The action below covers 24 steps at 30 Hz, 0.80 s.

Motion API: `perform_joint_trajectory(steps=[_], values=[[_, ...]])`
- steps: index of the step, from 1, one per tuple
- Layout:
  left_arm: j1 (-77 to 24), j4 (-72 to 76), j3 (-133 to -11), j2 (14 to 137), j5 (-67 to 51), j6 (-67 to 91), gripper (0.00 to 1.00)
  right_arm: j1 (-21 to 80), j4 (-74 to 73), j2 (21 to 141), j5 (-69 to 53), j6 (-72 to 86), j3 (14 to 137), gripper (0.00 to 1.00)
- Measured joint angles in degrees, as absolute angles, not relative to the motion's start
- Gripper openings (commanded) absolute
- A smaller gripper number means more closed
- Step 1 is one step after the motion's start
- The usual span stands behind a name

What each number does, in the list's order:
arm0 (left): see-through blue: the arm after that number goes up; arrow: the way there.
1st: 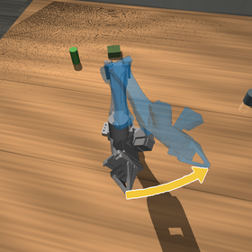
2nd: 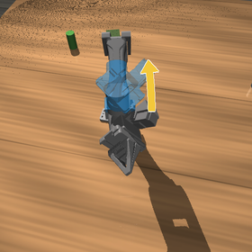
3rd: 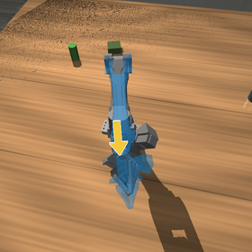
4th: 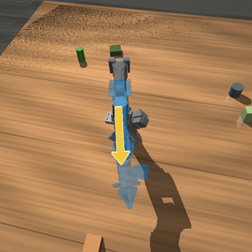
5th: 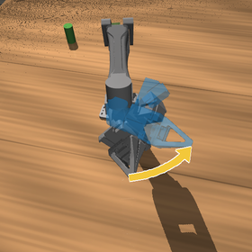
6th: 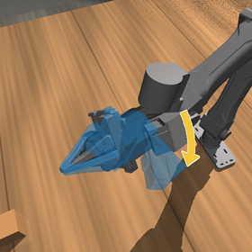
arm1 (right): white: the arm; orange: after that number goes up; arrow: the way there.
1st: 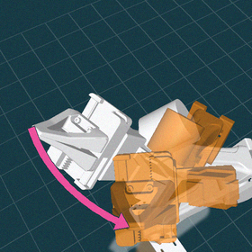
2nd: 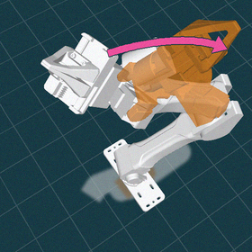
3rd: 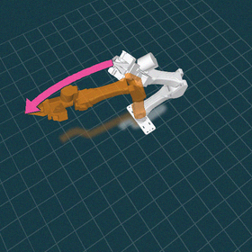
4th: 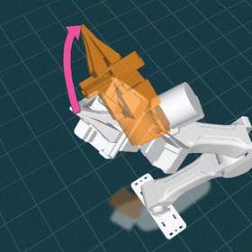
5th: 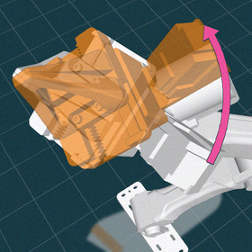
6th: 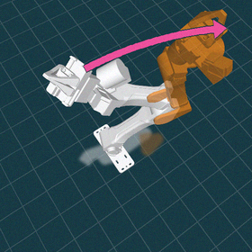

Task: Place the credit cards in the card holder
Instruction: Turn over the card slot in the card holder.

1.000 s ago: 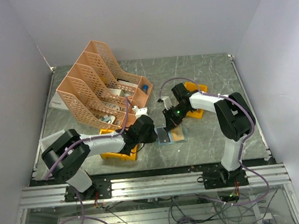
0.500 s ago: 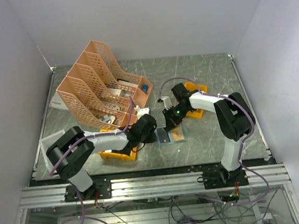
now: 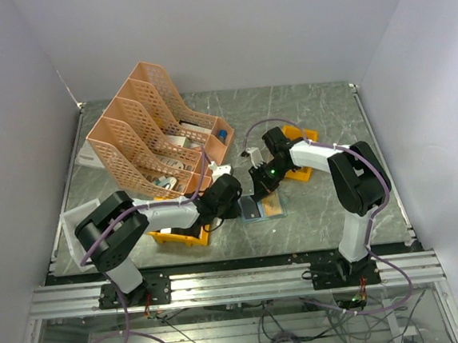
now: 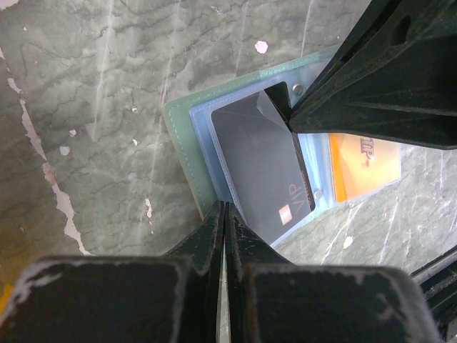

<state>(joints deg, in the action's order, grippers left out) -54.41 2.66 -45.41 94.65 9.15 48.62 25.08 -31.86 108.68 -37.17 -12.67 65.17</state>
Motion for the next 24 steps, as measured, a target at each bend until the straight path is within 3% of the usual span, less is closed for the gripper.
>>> perform_joint_trajectory(steps=[24], values=[[-54.61, 1.08, -47.79, 95.92, 7.31, 48.14, 0.07, 25.08, -31.90, 108.68, -37.19, -12.67, 65.19, 0.02]])
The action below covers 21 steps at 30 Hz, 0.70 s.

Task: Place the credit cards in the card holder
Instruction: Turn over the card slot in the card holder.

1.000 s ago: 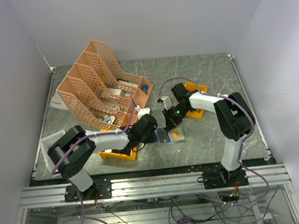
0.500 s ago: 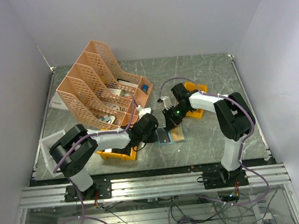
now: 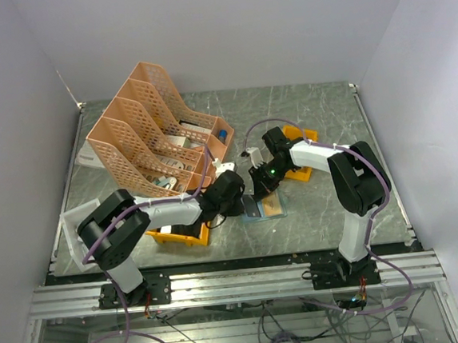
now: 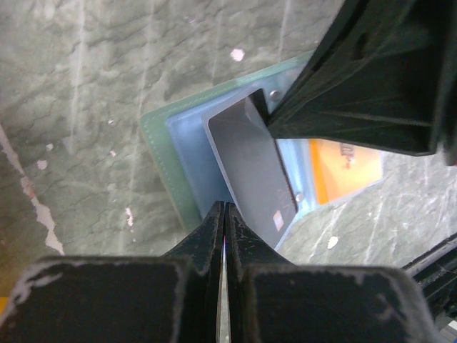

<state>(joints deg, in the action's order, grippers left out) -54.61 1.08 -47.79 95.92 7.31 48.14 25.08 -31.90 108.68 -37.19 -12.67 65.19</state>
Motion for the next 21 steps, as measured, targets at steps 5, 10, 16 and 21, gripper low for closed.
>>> perform_joint_trajectory(steps=[5, 10, 16, 21], values=[[-55.20, -0.01, -50.33, 95.98, 7.29, 47.35, 0.08, 25.08, -31.90, 108.68, -37.21, -12.67, 65.25, 0.07], [-55.57, -1.32, -51.40, 96.25, 7.29, 46.87, 0.11, 25.08, -32.05, 108.64, -37.23, -12.67, 65.39, 0.12], [-56.21, -3.01, -53.69, 97.97, 7.29, 46.41, 0.13, 25.08, -32.08, 107.28, -36.21, -12.78, 65.39, 0.16], [-56.66, -3.25, -55.59, 98.39, 7.27, 46.00, 0.13, 24.60, -32.03, 104.79, -35.48, -12.93, 65.39, 0.17]])
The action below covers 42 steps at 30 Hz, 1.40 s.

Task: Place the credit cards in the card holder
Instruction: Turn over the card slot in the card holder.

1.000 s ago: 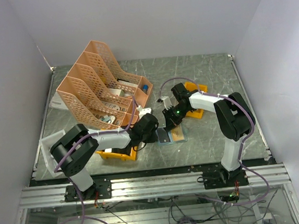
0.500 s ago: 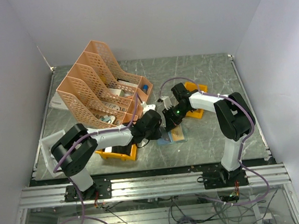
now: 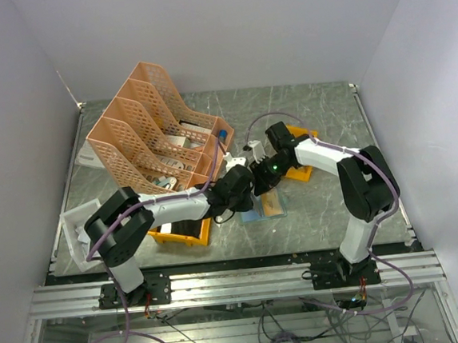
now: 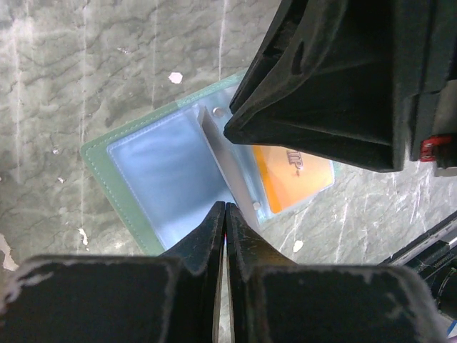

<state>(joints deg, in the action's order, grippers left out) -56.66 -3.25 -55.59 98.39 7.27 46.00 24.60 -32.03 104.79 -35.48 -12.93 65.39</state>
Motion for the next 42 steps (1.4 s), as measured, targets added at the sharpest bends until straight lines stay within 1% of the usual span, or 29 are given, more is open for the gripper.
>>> perform_joint_trajectory(steps=[5, 8, 18, 25, 30, 33, 35, 37, 40, 42], values=[[-56.80, -3.27, -56.62, 99.24, 7.14, 45.84, 0.14, 23.16, -32.05, 102.10, -35.59, -13.13, 65.39, 0.18], [-56.97, -3.20, -57.06, 100.14, 6.72, 45.80, 0.16, 21.52, -32.08, 100.86, -36.45, -13.19, 65.39, 0.18], [-59.16, -2.48, -62.28, 105.78, 4.58, 45.36, 0.19, 10.07, -32.10, 96.07, -42.00, -13.54, 65.30, 0.17], [-59.90, -2.39, -65.08, 108.44, 3.99, 44.93, 0.19, 8.97, -32.10, 94.41, -45.19, -13.61, 64.99, 0.17], [-60.14, -1.78, -64.36, 107.37, 4.29, 44.10, 0.25, 8.40, -32.05, 93.41, -47.42, -13.91, 64.69, 0.17], [-60.18, -1.10, -61.80, 103.94, 5.04, 43.53, 0.29, 8.19, -32.05, 92.58, -48.73, -14.06, 64.49, 0.17], [-60.20, -1.02, -60.93, 101.73, 5.72, 43.38, 0.28, 8.16, -32.03, 92.18, -49.54, -14.20, 64.49, 0.17], [-60.20, -0.21, -60.84, 100.55, 6.42, 43.29, 0.23, 8.12, -32.03, 91.88, -50.24, -14.28, 64.47, 0.17], [-60.20, -0.03, -61.06, 100.95, 6.83, 43.31, 0.17, 8.05, -32.03, 91.85, -50.65, -14.39, 64.47, 0.17], [-60.20, -0.16, -61.67, 102.35, 6.85, 43.27, 0.16, 8.03, -32.03, 91.85, -50.83, -14.44, 64.45, 0.17]])
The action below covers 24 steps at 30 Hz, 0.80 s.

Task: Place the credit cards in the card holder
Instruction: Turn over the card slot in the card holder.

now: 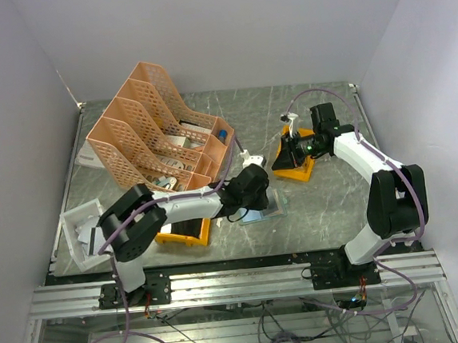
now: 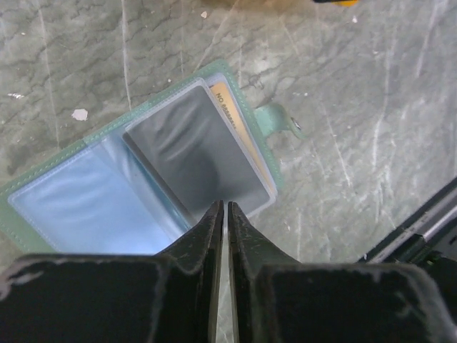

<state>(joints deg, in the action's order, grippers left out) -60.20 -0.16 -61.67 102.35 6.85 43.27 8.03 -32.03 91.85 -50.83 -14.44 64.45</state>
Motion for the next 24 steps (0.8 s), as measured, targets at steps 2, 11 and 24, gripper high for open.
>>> perform_joint_trajectory(steps=[2, 11, 24], values=[[-60.20, -0.69, -63.11, 104.77, 6.85, 43.22, 0.16, 7.99, -32.05, 91.85, -50.94, -14.46, 64.42, 0.17], [-60.20, -3.16, -71.02, 113.32, 5.91, 42.24, 0.19, 7.92, -32.05, 91.85, -51.22, -14.76, 64.36, 0.17], [-60.23, -7.64, -65.71, 101.82, 10.92, 39.40, 0.32, 7.66, -32.12, 91.31, -52.14, -15.35, 64.12, 0.17]])
